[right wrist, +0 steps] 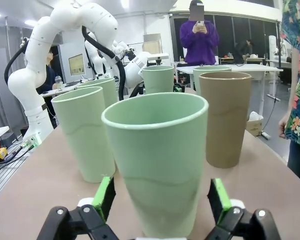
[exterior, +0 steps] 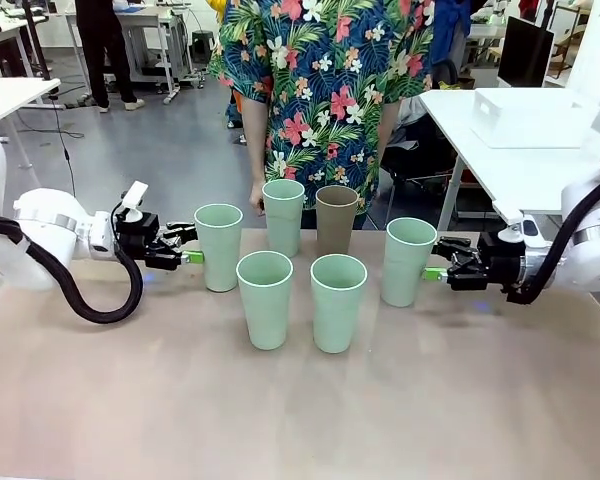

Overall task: Stack the cups and store them in the basket.
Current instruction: Pick up two Reusable plastic cups , one in each hand.

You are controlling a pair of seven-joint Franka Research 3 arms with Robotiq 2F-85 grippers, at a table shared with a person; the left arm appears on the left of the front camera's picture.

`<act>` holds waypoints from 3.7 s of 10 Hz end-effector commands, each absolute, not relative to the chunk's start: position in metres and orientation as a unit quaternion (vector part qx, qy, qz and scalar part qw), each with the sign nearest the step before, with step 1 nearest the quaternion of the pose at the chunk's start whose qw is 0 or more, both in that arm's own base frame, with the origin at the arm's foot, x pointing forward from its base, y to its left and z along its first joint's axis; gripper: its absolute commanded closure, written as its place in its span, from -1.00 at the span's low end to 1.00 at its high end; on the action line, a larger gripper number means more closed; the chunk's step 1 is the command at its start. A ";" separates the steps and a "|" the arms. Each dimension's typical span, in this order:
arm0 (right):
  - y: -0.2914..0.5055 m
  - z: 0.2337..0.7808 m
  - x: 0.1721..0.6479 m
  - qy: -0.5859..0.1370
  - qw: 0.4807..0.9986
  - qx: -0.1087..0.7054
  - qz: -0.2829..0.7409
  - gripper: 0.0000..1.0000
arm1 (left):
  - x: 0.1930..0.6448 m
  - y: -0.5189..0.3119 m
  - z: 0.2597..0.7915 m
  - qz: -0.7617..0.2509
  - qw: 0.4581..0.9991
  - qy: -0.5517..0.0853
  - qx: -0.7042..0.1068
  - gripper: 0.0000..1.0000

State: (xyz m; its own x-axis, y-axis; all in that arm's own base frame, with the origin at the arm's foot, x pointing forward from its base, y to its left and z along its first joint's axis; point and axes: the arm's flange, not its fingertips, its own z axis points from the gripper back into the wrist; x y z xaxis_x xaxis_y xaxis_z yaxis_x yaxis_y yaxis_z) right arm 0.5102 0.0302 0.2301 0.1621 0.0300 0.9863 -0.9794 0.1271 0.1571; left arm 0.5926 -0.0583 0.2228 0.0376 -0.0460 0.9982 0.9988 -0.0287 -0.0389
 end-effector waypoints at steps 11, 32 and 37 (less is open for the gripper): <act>0.060 0.220 0.503 -0.492 0.588 0.483 0.422 -1.00 | 0.573 -0.079 0.230 -0.515 0.500 -0.462 -0.521 -1.00; 0.085 0.216 0.515 -0.469 0.588 0.514 0.413 -1.00 | 0.566 -0.122 0.225 -0.506 0.475 -0.486 -0.531 -1.00; 0.083 0.214 0.517 -0.453 0.582 0.518 0.433 -0.56 | 0.567 -0.121 0.226 -0.504 0.481 -0.480 -0.533 0.03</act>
